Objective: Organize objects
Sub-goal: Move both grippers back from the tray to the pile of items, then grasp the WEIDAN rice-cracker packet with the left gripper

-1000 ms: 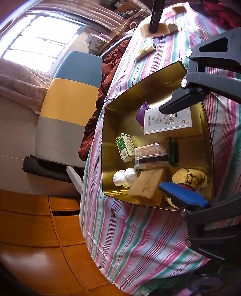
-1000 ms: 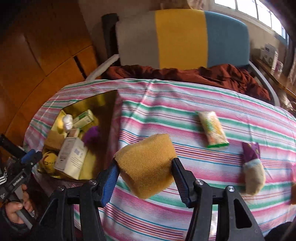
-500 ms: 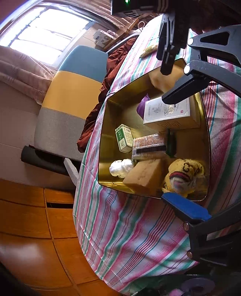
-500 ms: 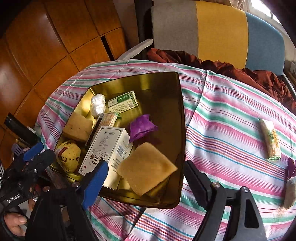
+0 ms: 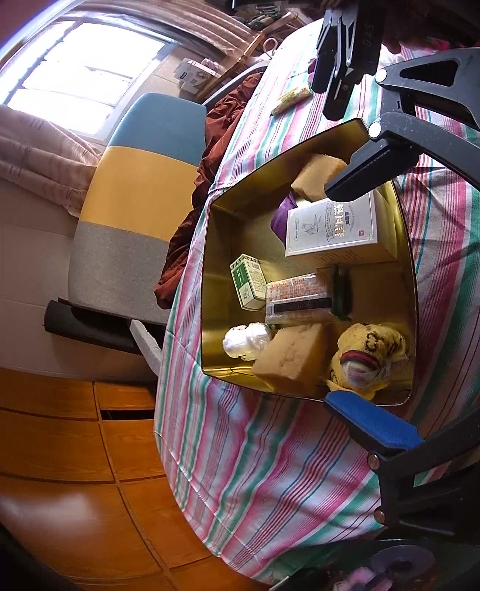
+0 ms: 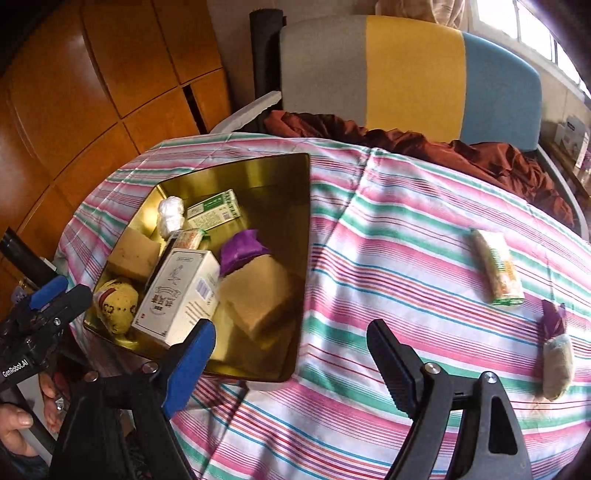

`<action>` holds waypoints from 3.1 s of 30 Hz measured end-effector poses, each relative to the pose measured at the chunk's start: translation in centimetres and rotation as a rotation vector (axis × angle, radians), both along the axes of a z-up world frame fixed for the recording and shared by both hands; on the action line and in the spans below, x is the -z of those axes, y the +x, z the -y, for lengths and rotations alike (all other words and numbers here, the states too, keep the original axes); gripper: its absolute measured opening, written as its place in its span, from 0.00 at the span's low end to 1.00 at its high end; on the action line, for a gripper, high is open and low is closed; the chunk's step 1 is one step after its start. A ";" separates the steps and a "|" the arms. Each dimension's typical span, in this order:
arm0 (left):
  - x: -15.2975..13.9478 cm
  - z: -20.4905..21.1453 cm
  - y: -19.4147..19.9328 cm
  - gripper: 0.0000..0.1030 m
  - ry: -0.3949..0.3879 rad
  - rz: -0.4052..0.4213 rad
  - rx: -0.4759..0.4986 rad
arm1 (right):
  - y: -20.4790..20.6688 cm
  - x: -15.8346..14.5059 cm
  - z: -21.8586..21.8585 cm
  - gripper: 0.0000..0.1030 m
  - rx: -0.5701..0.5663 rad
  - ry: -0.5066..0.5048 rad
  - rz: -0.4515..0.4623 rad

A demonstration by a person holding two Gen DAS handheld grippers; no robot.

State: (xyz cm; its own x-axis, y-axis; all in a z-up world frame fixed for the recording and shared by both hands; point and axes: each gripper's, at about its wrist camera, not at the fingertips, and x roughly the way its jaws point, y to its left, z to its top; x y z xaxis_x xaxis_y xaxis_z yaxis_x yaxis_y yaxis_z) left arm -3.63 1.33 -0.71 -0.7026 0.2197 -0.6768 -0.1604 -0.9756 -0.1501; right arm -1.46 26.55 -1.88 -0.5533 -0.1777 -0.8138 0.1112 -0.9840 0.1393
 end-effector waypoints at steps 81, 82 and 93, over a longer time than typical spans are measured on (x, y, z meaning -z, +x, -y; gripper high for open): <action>7.2 -44.3 -12.9 0.99 -0.135 0.294 0.455 | 9.3 3.6 -32.5 0.83 0.848 -0.498 0.044; 7.6 -44.7 -13.2 0.99 -0.140 0.298 0.450 | 9.2 3.7 -32.5 0.83 0.845 -0.501 0.045; 8.9 -44.4 -11.7 0.49 -0.253 0.191 0.484 | 9.4 3.9 -32.5 0.83 0.844 -0.516 0.053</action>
State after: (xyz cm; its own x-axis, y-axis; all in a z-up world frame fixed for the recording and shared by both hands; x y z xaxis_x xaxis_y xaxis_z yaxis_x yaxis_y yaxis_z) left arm -15.33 45.72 -9.57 -0.4228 0.3004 -0.8550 -0.5902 -0.8072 0.0083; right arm 7.94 59.06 -5.74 -0.6268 -0.0816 -0.7749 -0.6173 -0.5549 0.5577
